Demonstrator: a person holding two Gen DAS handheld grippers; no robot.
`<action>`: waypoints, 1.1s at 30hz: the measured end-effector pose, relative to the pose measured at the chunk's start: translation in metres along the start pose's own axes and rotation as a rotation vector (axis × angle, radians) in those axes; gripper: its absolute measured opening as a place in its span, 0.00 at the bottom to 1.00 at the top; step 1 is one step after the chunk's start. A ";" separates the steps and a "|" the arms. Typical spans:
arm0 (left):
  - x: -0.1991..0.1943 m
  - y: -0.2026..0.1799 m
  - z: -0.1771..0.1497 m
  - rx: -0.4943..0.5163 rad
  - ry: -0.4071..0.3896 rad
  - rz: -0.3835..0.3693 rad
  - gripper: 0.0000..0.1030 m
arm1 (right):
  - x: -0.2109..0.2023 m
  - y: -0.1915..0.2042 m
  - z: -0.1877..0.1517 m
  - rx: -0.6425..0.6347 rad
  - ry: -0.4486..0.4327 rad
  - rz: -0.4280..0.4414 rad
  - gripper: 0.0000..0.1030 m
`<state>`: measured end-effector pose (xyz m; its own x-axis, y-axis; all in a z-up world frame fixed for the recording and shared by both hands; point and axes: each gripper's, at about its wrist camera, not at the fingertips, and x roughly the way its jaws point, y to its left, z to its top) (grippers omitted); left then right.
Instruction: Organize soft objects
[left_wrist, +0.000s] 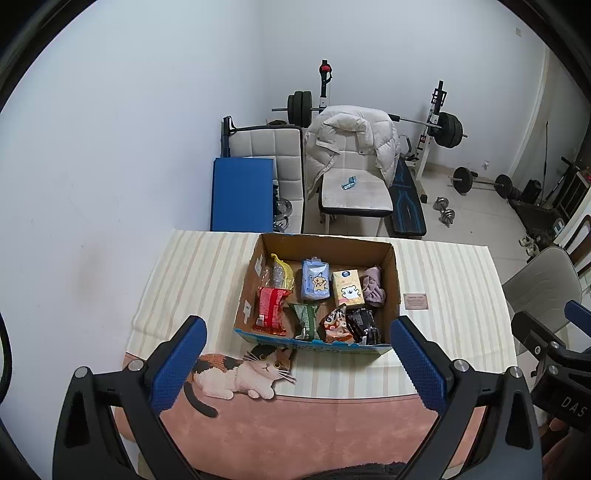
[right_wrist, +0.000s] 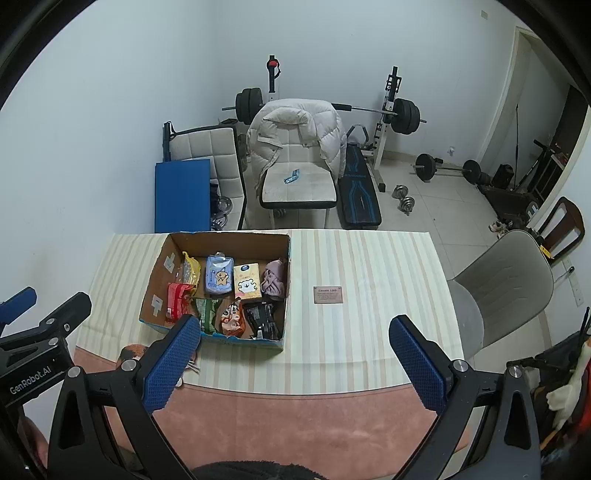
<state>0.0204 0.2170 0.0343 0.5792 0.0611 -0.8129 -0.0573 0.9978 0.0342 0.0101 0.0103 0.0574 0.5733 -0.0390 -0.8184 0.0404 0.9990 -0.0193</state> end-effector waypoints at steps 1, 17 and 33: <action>0.000 0.000 0.000 0.001 0.000 0.002 0.99 | 0.000 0.000 0.000 0.001 -0.001 0.001 1.00; -0.005 -0.002 0.003 0.001 -0.005 0.003 0.99 | -0.008 -0.002 -0.001 0.014 -0.012 -0.016 1.00; -0.007 -0.003 0.003 0.008 0.003 0.000 0.99 | -0.010 -0.003 -0.003 0.014 -0.009 -0.022 1.00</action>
<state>0.0193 0.2133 0.0413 0.5766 0.0607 -0.8148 -0.0506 0.9980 0.0385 0.0018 0.0078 0.0636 0.5798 -0.0610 -0.8125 0.0643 0.9975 -0.0290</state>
